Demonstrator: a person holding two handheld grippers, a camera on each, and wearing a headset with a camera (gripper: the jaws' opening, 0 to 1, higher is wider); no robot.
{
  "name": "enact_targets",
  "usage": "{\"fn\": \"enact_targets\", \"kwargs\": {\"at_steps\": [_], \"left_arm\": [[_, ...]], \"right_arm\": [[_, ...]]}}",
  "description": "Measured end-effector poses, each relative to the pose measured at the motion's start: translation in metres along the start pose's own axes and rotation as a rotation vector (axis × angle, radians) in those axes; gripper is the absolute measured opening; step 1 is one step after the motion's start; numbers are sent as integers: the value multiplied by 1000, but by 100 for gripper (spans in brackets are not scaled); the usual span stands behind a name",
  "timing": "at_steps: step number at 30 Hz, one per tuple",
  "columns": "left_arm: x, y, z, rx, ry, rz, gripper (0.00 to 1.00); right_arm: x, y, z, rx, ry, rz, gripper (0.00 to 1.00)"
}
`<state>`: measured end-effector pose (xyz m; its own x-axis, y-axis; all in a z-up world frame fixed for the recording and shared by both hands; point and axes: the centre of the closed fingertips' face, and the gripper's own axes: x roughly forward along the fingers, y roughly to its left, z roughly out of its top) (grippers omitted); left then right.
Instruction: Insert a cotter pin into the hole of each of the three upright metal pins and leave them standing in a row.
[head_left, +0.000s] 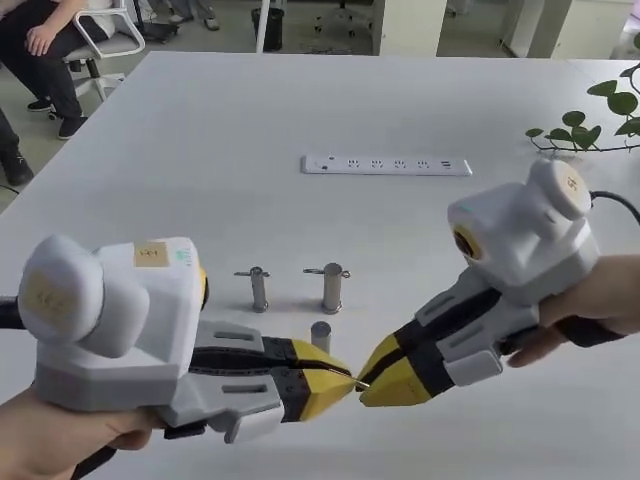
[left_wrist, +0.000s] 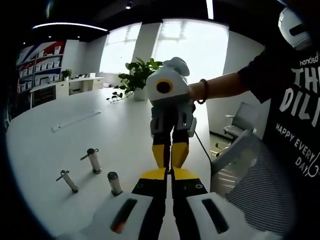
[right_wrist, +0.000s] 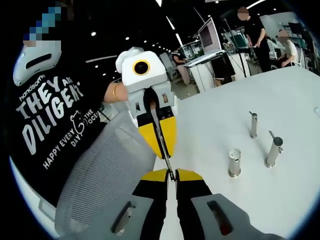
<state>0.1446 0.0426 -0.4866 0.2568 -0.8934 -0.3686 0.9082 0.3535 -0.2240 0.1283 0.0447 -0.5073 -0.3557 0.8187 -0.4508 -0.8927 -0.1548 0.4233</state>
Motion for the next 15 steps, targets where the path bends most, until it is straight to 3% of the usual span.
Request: {"fn": "enact_targets", "kwargs": {"at_steps": [9, 15], "left_arm": [[-5, 0, 7, -48, -54, -24, 0], [-2, 2, 2, -40, -40, -16, 1]], "right_arm": [[-5, 5, 9, 4, -41, 15, 0], [-7, 0, 5, -92, 80, -27, 0]]}}
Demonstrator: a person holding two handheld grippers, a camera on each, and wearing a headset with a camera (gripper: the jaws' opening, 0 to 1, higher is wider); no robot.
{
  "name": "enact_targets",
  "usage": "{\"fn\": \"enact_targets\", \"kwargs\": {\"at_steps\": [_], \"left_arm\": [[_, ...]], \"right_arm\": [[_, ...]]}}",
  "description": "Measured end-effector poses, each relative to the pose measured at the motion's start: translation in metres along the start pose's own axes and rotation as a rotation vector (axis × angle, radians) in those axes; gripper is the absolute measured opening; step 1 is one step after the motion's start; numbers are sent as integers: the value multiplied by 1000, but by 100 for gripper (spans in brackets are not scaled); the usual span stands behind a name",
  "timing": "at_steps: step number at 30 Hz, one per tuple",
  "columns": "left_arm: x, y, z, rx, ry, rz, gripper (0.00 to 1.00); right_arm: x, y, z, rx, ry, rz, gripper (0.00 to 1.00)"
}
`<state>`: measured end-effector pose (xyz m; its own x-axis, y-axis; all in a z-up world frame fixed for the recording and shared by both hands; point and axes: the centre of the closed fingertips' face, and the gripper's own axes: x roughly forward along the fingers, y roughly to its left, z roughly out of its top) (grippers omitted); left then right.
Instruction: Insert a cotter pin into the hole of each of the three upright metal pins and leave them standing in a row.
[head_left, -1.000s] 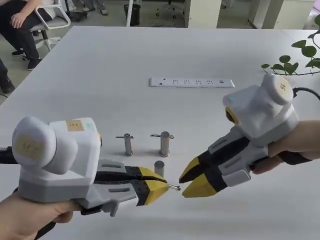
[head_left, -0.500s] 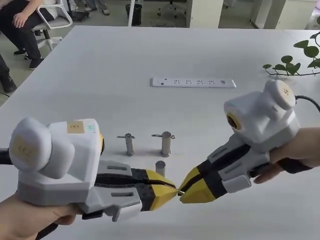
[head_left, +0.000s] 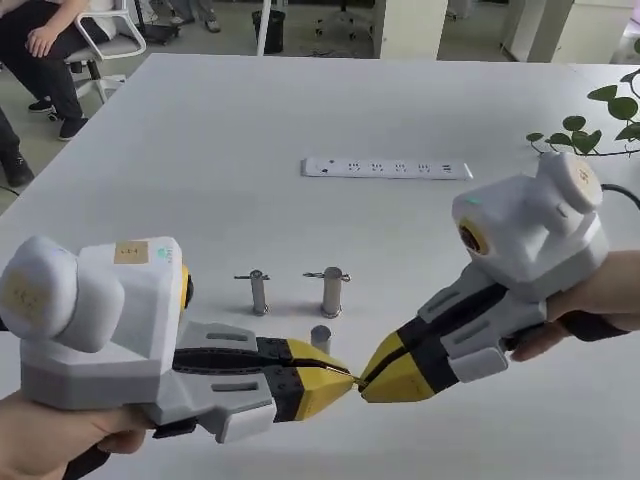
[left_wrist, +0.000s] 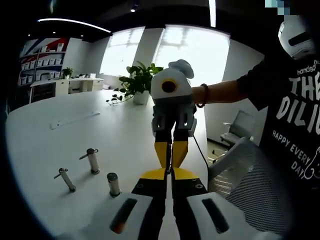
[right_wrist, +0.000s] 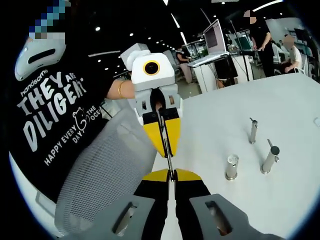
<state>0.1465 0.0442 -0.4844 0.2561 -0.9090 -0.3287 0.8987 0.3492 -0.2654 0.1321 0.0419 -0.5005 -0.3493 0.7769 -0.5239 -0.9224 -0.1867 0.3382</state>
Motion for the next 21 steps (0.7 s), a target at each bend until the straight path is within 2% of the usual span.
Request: {"fn": "enact_targets", "kwargs": {"at_steps": [6, 8, 9, 11, 13, 15, 21], "left_arm": [[4, 4, -5, 68, 34, 43, 1], [3, 12, -10, 110, 67, 87, 0], [3, 14, -12, 106, 71, 94, 0], [2, 11, -13, 78, 66, 69, 0], [2, 11, -13, 91, 63, 74, 8], [2, 11, -15, 96, 70, 77, 9], [0, 25, -20, 100, 67, 147, 11]], "right_arm": [[0, -4, -4, -46, 57, -14, 0], [-1, -6, -7, -56, 82, -22, 0], [-1, -7, -8, -58, 88, -29, 0], [-5, -16, -14, -82, 127, -62, 0], [-7, -20, -15, -69, 120, -69, 0], [-9, -25, -18, -65, 129, -89, 0], [-15, -38, -27, -77, 187, -145, 0]]}}
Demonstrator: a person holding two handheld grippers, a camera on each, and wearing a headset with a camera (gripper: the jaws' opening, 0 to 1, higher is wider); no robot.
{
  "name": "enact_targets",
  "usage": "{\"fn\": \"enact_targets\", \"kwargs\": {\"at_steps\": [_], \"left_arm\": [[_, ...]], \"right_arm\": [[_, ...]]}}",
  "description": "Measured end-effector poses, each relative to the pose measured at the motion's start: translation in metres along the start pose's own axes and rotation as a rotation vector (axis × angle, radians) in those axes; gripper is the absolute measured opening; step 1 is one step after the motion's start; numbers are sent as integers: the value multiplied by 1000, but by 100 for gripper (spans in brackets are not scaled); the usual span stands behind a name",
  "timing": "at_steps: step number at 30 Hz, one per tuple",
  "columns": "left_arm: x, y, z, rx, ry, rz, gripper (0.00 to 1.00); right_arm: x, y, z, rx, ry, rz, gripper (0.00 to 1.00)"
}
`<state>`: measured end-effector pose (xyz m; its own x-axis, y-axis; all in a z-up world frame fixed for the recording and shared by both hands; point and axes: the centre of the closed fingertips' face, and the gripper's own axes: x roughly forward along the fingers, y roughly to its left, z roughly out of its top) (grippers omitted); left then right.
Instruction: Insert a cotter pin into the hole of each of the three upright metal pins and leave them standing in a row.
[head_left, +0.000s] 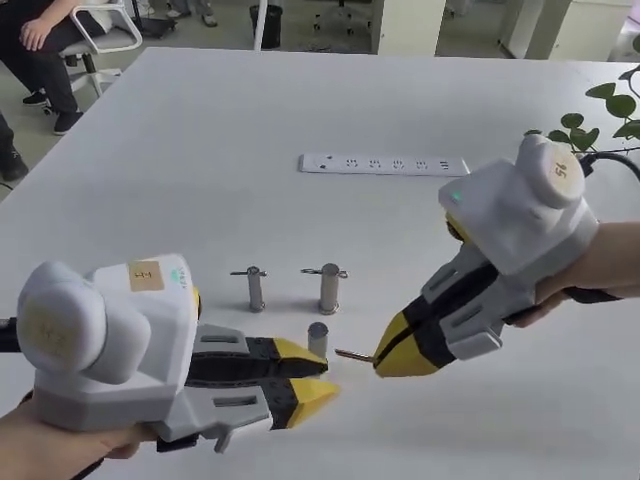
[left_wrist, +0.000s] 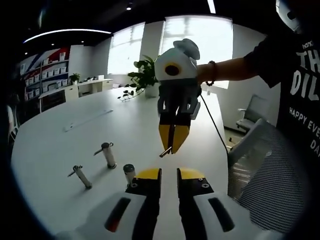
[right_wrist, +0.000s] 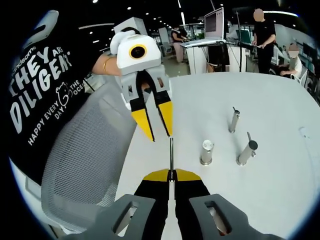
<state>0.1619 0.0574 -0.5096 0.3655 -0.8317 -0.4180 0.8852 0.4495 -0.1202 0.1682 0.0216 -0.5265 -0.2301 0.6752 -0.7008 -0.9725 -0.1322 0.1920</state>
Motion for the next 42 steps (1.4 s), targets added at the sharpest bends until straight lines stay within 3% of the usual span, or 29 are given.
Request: {"fn": "enact_targets", "kwargs": {"at_steps": [4, 13, 16, 20, 29, 42], "left_arm": [[0, 17, -4, 0, -3, 86, 12], [11, 44, -15, 27, 11, 193, 17], [17, 51, -19, 52, 35, 222, 18], [27, 56, -25, 54, 51, 244, 19], [41, 68, -40, 17, 68, 271, 19], [52, 73, -48, -24, 70, 293, 12]], "right_arm": [[0, -13, -8, -5, 54, -56, 0], [3, -40, -16, -24, 124, -140, 0], [4, -46, -19, -24, 148, -157, 0], [6, -51, -25, -48, 190, -174, 0], [16, -57, -30, -51, 230, -170, 0], [22, -58, -24, -47, 220, -150, 0]]}}
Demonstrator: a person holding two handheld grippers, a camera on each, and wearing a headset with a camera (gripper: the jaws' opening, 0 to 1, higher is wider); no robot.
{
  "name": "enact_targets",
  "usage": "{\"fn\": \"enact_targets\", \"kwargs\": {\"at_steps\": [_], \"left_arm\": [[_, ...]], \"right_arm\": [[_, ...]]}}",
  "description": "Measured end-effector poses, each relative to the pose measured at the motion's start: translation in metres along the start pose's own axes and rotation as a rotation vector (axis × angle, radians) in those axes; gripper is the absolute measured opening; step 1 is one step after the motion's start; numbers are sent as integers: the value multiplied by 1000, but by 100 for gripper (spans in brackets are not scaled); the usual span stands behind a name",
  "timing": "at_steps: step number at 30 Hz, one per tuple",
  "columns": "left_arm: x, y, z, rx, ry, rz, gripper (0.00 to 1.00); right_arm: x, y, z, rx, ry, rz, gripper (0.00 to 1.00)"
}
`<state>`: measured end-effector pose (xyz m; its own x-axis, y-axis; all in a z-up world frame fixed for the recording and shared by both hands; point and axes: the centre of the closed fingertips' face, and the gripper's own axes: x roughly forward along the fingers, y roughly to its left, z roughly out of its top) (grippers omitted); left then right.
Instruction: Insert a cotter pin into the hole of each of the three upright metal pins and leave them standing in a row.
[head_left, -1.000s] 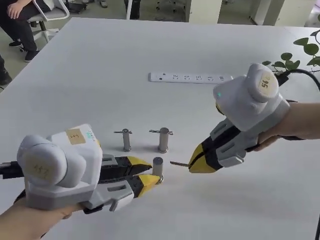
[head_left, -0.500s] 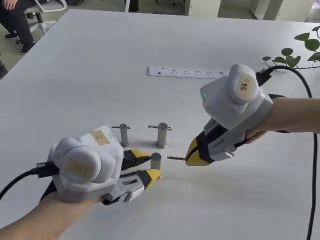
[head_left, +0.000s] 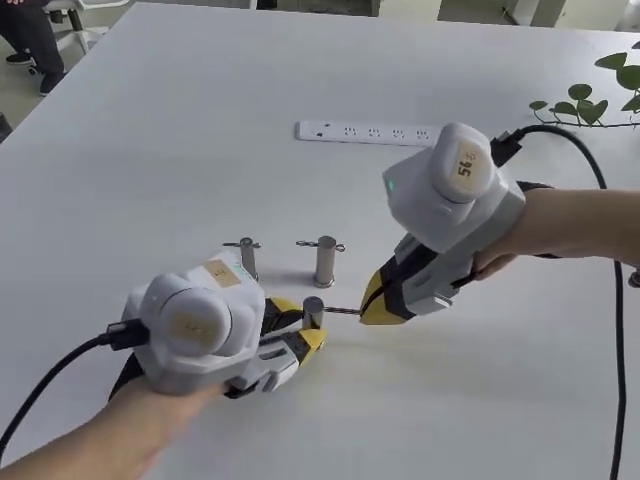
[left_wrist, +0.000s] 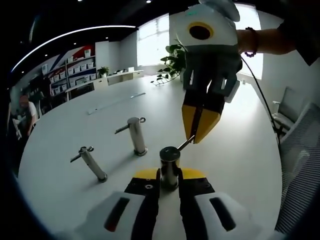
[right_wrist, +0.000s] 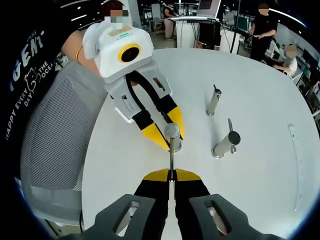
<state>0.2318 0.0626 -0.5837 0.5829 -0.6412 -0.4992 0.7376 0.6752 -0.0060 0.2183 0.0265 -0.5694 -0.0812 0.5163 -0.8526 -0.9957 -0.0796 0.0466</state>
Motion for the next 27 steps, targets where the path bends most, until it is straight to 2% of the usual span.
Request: {"fn": "enact_targets", "kwargs": {"at_steps": [11, 16, 21, 27], "left_arm": [[1, -1, -3, -30, 2, 4, 12], [3, -1, -4, -5, 5, 12, 11], [4, 0, -4, -11, 6, 15, 11], [5, 1, -5, -69, -4, 10, 12]], "right_arm": [[-2, -1, 6, -85, 52, -38, 0], [-1, -3, 13, -101, 42, -49, 0], [2, -3, 16, -108, 45, -54, 0], [6, -4, 24, -99, 40, -59, 0]]}}
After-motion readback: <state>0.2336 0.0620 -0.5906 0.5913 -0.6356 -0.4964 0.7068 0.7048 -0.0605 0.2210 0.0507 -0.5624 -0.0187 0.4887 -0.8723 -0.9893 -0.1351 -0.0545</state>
